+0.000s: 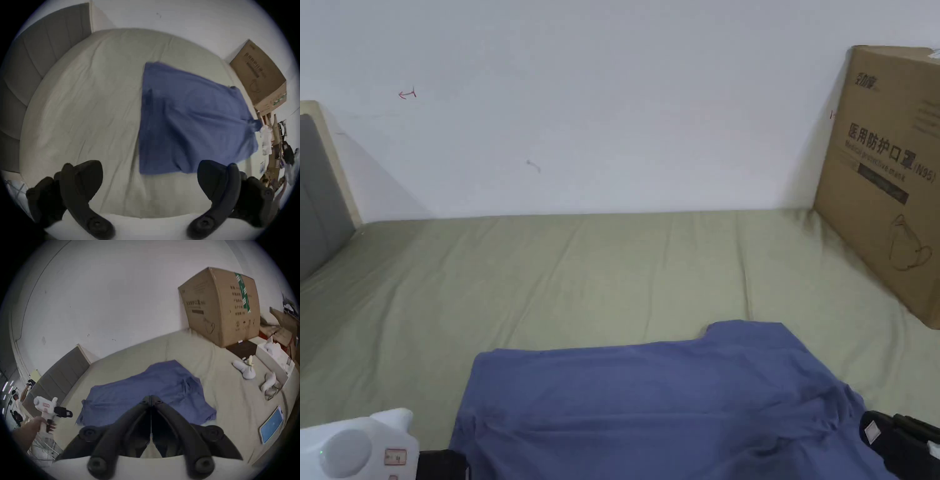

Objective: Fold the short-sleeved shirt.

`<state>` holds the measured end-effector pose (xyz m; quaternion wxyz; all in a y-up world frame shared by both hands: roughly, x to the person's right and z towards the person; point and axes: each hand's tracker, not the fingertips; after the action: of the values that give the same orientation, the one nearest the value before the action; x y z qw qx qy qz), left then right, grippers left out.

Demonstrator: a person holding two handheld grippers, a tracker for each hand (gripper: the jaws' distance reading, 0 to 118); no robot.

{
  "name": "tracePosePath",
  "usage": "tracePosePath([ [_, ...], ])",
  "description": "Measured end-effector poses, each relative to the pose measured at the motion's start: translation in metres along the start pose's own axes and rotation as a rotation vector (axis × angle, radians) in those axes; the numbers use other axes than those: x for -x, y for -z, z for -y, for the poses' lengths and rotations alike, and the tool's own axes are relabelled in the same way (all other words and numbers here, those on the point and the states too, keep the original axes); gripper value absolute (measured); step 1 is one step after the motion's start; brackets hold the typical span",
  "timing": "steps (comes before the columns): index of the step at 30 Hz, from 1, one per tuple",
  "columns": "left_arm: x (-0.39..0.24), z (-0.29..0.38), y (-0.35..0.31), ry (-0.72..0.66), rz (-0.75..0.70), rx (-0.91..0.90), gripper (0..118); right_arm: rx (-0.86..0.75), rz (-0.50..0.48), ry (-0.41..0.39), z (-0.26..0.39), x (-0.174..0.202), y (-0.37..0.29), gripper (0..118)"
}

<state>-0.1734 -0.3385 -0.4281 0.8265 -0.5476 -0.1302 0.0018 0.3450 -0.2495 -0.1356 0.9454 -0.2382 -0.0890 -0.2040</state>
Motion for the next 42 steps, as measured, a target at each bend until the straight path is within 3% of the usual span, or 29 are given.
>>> tracePosePath([
  [4,0.007,0.003,0.039,-0.001,-0.039,0.087,112,0.051,0.011,-0.018,0.01,-0.006,0.014,0],
  [6,0.019,0.006,0.062,-0.003,-0.05,0.148,118,0.054,0.014,-0.016,0.01,-0.007,0.017,0],
  [11,-0.004,0.01,0.062,0.029,-0.093,0.11,115,0.002,0.018,0.02,0.007,-0.018,0.015,0],
  [12,-0.002,0.009,0.057,0.021,-0.09,0.099,106,0.005,0.019,0.023,0.004,-0.022,0.015,0],
  [13,-0.001,0.01,0.047,0.033,-0.108,0.069,89,0.007,0.031,0.026,0.001,-0.027,0.017,0],
  [15,-0.014,0.013,0.021,0.077,-0.123,-0.027,2,0.019,0.068,0.025,-0.005,-0.04,0.024,0],
  [16,-0.012,0.012,0.008,0.085,-0.07,-0.061,2,0.031,0.073,0.031,-0.011,-0.05,0.028,0],
  [17,-0.007,0.011,0.0,0.066,0.011,-0.061,2,0.049,0.08,0.038,-0.017,-0.058,0.033,21],
  [18,-0.006,0.012,-0.011,0.019,0.072,-0.081,2,0.089,0.109,0.049,-0.024,-0.068,0.042,34],
  [20,-0.027,0.016,-0.037,0.048,0.037,-0.124,2,0.224,0.192,0.069,-0.038,-0.087,0.068,65],
  [21,-0.028,0.015,-0.044,0.067,0.036,-0.137,2,0.31,0.238,0.074,-0.038,-0.096,0.083,105],
  [22,-0.029,0.014,-0.05,0.082,0.038,-0.143,2,0.39,0.269,0.072,-0.037,-0.106,0.098,118],
  [25,-0.035,0.008,-0.058,0.077,0.045,-0.151,2,0.547,0.293,0.115,-0.025,-0.14,0.138,117],
  [28,-0.032,0.006,-0.05,0.06,0.044,-0.133,2,0.584,0.318,0.149,-0.011,-0.159,0.154,104],
  [30,-0.028,0.008,-0.041,0.034,0.035,-0.094,2,0.615,0.251,0.177,-0.005,-0.164,0.157,43],
  [31,-0.024,0.009,-0.033,0.017,0.031,-0.063,2,0.613,0.356,0.048,-0.005,-0.157,0.152,24],
  [32,-0.021,0.01,-0.027,0.009,0.039,-0.037,2,0.602,0.296,-0.009,-0.008,-0.152,0.147,4],
  [33,-0.019,0.011,-0.023,0.009,0.04,-0.017,2,0.617,0.217,-0.009,-0.01,-0.149,0.145,4],
  [36,-0.012,0.013,-0.023,-0.011,0.048,-0.015,2,0.644,0.173,-0.079,-0.02,-0.135,0.127,4],
  [38,-0.01,0.013,-0.04,-0.032,0.084,-0.043,2,0.585,0.195,-0.105,-0.032,-0.131,0.103,4],
  [42,-0.001,0.022,-0.082,0.004,0.136,-0.083,2,0.51,0.127,0.015,-0.049,-0.137,0.039,4],
])
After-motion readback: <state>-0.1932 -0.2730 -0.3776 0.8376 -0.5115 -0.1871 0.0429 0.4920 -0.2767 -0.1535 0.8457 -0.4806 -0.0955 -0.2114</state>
